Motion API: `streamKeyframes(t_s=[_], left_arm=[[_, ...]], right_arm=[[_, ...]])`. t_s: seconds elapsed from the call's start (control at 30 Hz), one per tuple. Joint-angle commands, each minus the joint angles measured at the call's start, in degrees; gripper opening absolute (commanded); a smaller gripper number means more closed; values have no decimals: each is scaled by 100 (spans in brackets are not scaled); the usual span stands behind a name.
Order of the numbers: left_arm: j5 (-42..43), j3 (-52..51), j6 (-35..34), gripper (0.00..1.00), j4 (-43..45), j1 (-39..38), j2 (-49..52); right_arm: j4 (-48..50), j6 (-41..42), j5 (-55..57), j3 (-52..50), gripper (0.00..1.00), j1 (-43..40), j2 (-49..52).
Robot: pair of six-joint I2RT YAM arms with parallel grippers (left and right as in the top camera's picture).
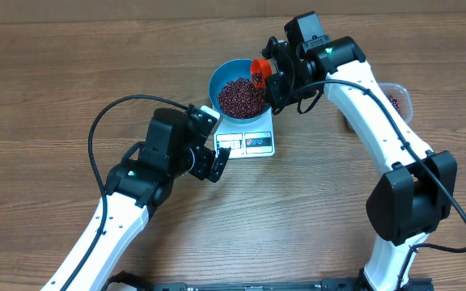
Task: Scoop item into bowl and weigh 150g on scale
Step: 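Hold the red scoop tilted over the bowl, trickling beans in slowly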
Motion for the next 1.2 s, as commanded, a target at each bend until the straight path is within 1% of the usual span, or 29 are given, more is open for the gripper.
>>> streamKeyframes(t_s=[0.0,0.43,0.97,1.17], left_arm=[[68,87,39,99,22,33,9],[68,87,39,100,22,33,11],[68,87,39,100,22,33,11],[68,87,39,100,22,33,11]], right_arm=[[15,13,-90,214,4,9,-240],[-24,13,-39,214,4,11,-238],[-50,15,968,214,4,422,-240],[-50,9,1097,214,4,444,-238]])
